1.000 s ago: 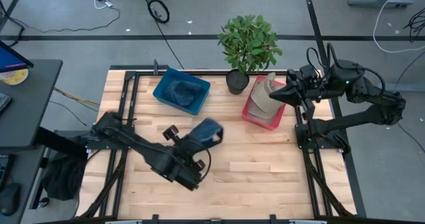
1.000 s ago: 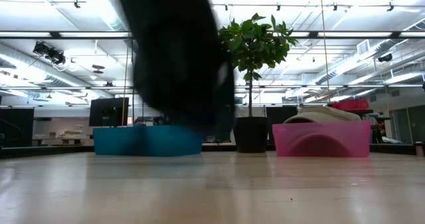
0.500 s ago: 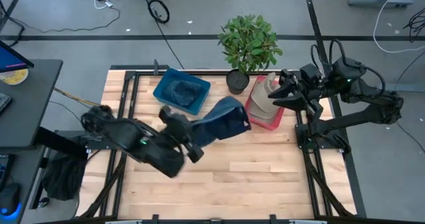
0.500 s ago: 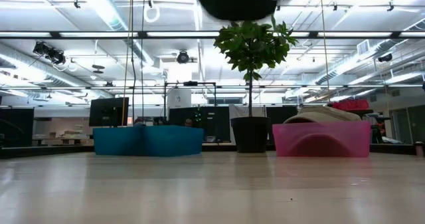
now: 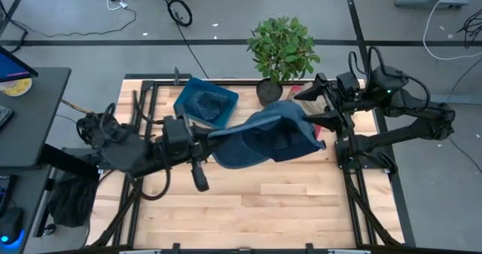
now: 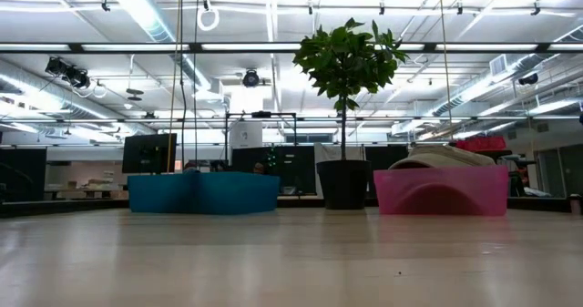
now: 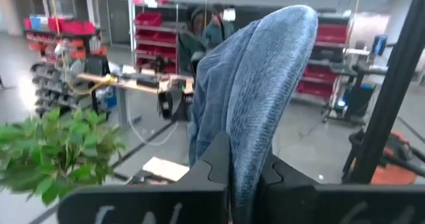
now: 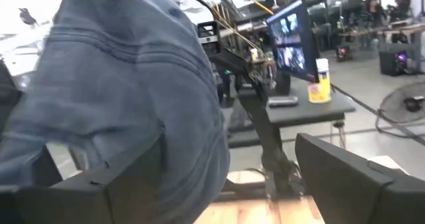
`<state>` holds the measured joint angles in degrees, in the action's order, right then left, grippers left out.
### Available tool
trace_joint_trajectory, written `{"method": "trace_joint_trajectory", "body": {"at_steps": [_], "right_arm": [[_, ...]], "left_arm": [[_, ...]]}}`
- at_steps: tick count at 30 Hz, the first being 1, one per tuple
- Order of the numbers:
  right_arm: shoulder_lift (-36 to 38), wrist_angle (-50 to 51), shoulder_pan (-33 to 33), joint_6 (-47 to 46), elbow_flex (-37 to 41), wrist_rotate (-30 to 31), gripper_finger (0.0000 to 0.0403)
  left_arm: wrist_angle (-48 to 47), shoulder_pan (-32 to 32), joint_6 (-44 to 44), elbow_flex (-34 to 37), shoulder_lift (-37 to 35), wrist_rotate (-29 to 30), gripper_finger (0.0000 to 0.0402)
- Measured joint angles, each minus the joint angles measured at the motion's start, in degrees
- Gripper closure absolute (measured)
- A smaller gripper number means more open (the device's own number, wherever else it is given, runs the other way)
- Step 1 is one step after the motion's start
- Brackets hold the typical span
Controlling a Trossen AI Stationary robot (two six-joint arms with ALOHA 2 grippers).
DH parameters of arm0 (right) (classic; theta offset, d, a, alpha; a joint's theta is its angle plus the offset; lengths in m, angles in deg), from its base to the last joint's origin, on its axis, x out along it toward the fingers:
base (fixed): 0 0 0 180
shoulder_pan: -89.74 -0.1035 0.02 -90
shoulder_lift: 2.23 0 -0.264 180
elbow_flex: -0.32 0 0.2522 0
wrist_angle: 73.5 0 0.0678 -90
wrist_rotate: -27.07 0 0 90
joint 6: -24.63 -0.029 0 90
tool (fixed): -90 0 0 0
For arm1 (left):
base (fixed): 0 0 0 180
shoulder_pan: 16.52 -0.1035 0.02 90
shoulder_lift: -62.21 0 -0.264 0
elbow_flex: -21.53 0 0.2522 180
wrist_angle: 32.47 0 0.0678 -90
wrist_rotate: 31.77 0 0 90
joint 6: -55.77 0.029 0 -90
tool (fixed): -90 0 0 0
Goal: Pick & Place hat
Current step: Put the blue cap into the blue bin
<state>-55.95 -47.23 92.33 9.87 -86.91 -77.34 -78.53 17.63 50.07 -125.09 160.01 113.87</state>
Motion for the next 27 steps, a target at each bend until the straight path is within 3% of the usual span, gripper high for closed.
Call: {"method": "trace_joint_trajectory", "body": {"at_steps": [5,11,21,27], "right_arm": [[-0.1,-3.5,0.0,-3.3,0.0,-5.4,0.0073],[-2.8,-4.6,-0.3,-4.5,0.0,-6.2,0.0088],[-8.6,-17.4,-0.3,-5.8,0.0,-7.2,0.0080],[-10.5,-17.7,-0.3,-6.0,0.0,-7.2,0.0085]], "left_arm": [[1.7,0.0,1.5,0.0,0.0,-0.3,0.0391],[2.7,-2.8,0.1,0.0,0.4,-4.6,0.0391],[2.6,-6.3,-1.4,0.0,1.5,-8.3,0.0391],[2.8,-7.5,-2.7,0.0,1.6,-11.0,0.0391]]}}
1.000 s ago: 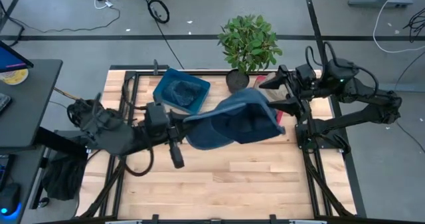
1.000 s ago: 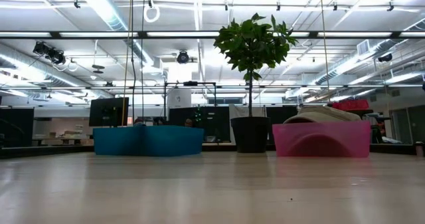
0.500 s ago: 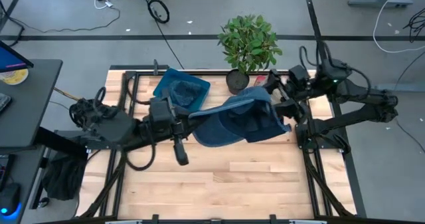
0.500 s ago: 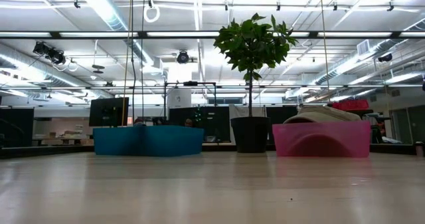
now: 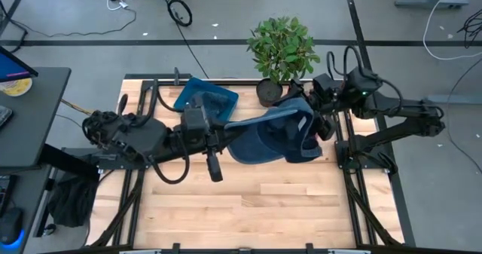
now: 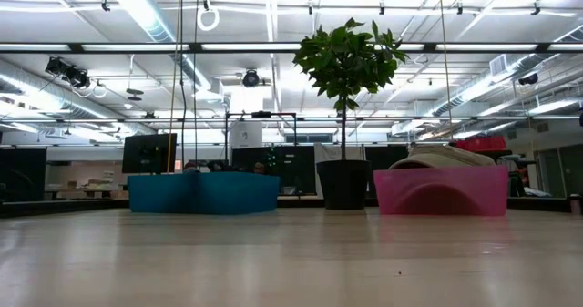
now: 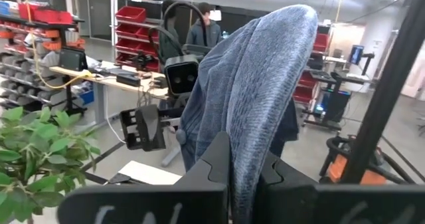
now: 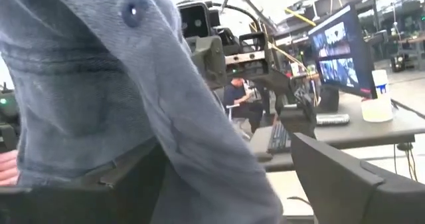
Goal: Pick & Place hat
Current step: Put the blue cap into the blue bin
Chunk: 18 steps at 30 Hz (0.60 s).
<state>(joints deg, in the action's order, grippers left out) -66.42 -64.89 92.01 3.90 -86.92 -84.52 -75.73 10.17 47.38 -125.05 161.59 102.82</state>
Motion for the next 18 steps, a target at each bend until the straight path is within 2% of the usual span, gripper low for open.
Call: {"method": "trace_joint_trajectory", "body": {"at_steps": [5,9,13,18], "right_arm": [[-1.1,-3.4,0.0,0.0,0.0,-0.5,0.0103],[-1.2,-4.9,0.0,0.1,0.0,-0.5,0.0151],[-1.4,-4.8,0.0,0.2,0.0,-1.1,0.0233],[-1.8,-6.2,0.0,0.1,0.0,-3.0,0.0370]], "left_arm": [[0.0,-0.7,-0.2,0.0,0.0,-1.1,0.0391],[0.1,-0.7,0.0,0.0,0.0,-1.1,0.0391],[-0.2,-1.0,0.0,0.0,0.0,-1.1,0.0391],[-0.4,-1.8,0.0,0.0,0.0,-1.1,0.0385]]}}
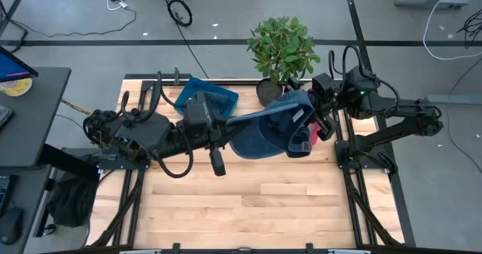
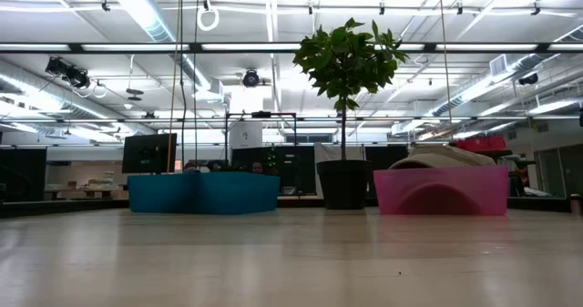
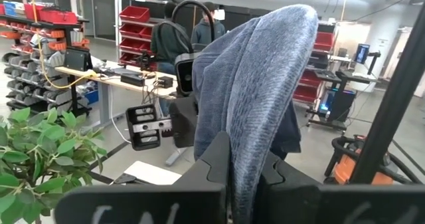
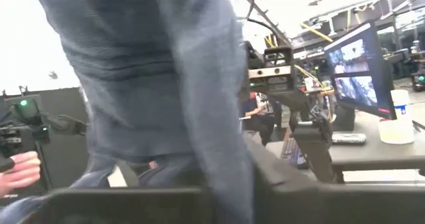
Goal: Pick & Place hat
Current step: Put the blue cap into the blue bin
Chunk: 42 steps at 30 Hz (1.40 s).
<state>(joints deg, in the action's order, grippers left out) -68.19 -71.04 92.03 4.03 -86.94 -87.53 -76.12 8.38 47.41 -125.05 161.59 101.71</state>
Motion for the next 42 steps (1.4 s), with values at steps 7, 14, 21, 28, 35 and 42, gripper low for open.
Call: {"method": "trace_joint_trajectory", "body": {"at_steps": [7,14,21,28,35,42], "right_arm": [[0.0,-0.7,0.0,-1.4,0.0,0.2,0.0396],[0.0,-0.7,0.0,-2.6,0.0,0.6,0.0398],[0.2,-0.5,0.6,-2.7,0.0,0.6,0.0400],[1.4,3.3,1.8,-5.8,0.0,0.6,0.0401],[2.0,6.6,2.4,-7.5,0.0,2.9,0.0401],[2.2,7.6,2.5,-7.4,0.0,8.0,0.0401]], "left_arm": [[-1.4,0.0,0.0,0.0,0.0,0.0,0.0390],[-1.4,0.0,0.0,0.0,0.0,0.0,0.0355],[-1.7,0.0,0.0,0.0,0.0,0.9,0.0348],[-4.4,1.2,-3.1,0.0,-0.4,4.2,0.0306],[-13.0,3.8,-10.6,0.0,-2.4,7.9,0.0206],[-22.4,8.3,-19.7,0.0,-6.0,7.9,0.0141]]}}
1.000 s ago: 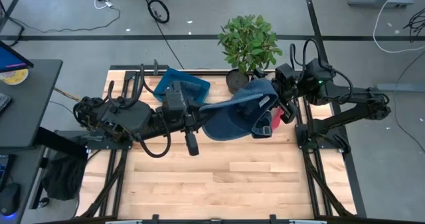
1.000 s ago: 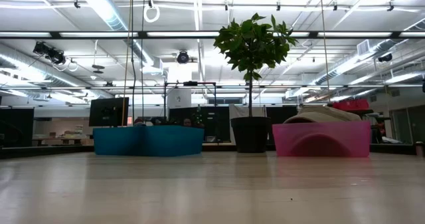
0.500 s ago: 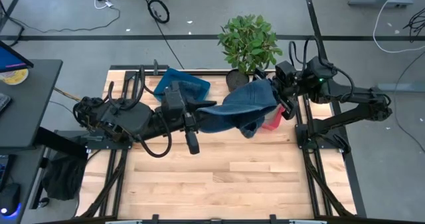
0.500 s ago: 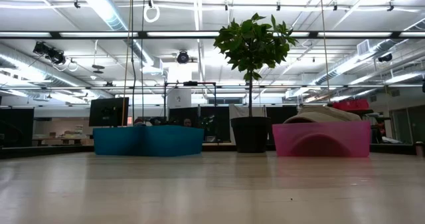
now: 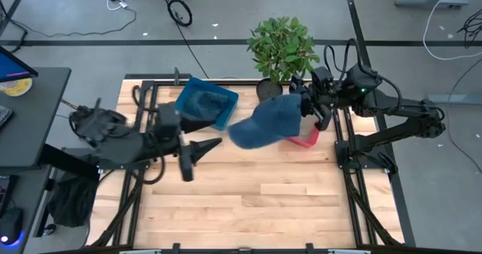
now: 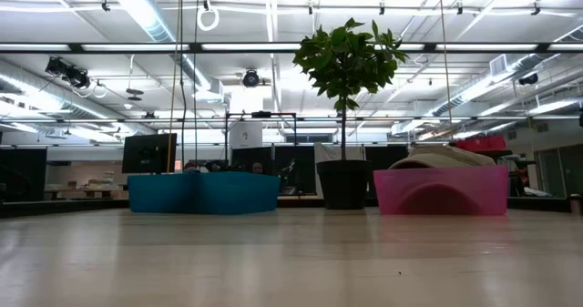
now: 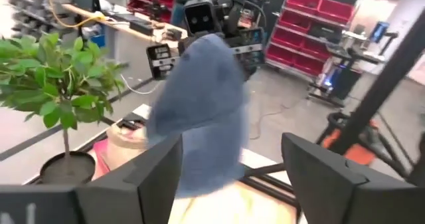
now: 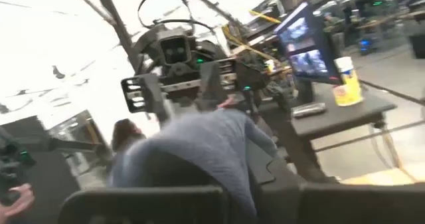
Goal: Pick & Place hat
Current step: Put the blue cap into the blue bin
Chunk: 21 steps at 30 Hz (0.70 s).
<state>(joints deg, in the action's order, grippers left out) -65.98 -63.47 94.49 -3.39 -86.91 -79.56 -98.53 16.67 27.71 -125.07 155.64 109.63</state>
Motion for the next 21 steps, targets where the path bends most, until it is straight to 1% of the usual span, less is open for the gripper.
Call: {"method": "trace_joint_trajectory", "body": {"at_steps": [3,8,10,12,18,21], "right_arm": [[0.1,0.9,0.1,1.2,0.0,3.4,0.0401],[0.1,4.7,0.1,4.2,0.0,10.2,0.0401],[0.1,6.9,0.1,5.9,0.0,13.3,0.0401],[0.1,8.8,0.1,8.0,0.0,15.8,0.0401],[-0.3,11.8,0.1,13.7,0.0,20.8,0.0401],[-1.7,11.8,0.1,17.5,0.0,20.9,0.0401]], "left_arm": [[-0.3,2.4,0.3,0.0,-1.3,0.1,0.0139],[-0.3,5.5,0.9,0.0,-2.7,2.0,0.0151],[-0.5,6.2,2.5,0.0,-2.8,2.6,0.0156],[-0.8,6.4,3.5,0.0,-2.8,2.7,0.0161],[-0.8,5.3,3.8,0.0,-2.8,3.1,0.0171],[-0.7,4.3,4.6,0.0,-2.8,3.2,0.0175]]}}
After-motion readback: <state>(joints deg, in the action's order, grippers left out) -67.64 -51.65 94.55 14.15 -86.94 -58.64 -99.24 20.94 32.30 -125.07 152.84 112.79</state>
